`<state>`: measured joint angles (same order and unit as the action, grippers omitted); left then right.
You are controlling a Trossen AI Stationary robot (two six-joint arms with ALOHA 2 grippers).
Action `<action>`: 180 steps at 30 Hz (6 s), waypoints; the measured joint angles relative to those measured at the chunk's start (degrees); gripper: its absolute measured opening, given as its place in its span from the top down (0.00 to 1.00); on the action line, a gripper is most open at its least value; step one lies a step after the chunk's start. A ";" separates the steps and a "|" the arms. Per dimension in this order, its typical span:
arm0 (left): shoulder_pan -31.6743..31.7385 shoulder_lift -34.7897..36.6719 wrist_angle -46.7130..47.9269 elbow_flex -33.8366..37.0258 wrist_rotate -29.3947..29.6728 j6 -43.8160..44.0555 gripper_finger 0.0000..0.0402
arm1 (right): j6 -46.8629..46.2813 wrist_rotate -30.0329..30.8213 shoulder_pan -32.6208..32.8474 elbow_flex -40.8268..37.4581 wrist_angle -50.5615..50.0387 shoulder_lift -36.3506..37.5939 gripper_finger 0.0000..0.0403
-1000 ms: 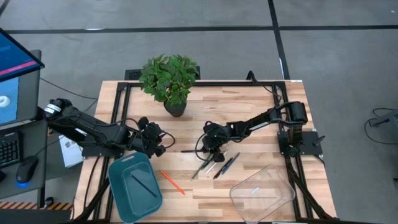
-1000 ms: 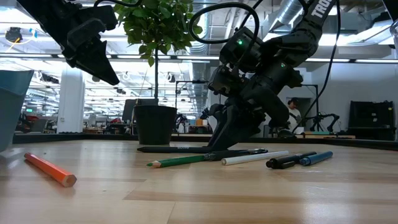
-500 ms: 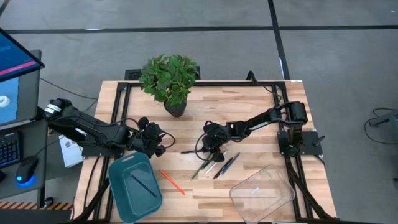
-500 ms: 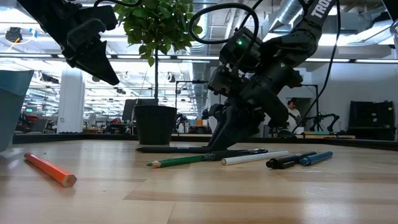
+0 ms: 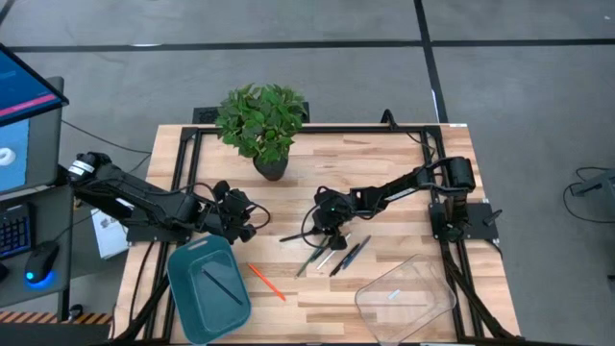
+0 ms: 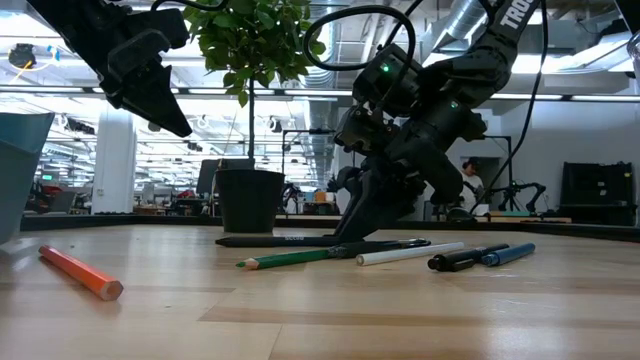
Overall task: Sort pens & pencils
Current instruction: Put the top black pen into the transparent bin
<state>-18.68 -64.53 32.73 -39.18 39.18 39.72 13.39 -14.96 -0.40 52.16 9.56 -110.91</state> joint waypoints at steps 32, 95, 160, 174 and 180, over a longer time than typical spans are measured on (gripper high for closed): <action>0.00 0.02 3.41 -0.02 0.06 2.01 0.84 | -0.26 -0.04 -0.59 0.22 1.70 -0.12 0.81; -9.07 0.02 9.81 -0.02 3.52 9.51 0.84 | -1.40 -0.03 4.76 17.59 -33.57 21.03 0.81; -8.98 0.04 -0.52 -0.02 5.20 5.51 0.84 | -80.11 41.71 66.53 5.60 -67.85 41.33 0.81; -8.98 0.04 -0.60 -0.02 5.20 5.63 0.84 | -93.34 43.26 74.24 5.60 -67.34 32.63 0.81; -8.98 0.04 -2.06 -0.02 5.18 5.77 0.84 | -97.25 43.25 76.85 5.60 -67.45 29.44 0.81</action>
<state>-27.66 -64.49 30.67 -39.20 44.36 45.50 -83.86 28.28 76.44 57.76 -57.89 -81.47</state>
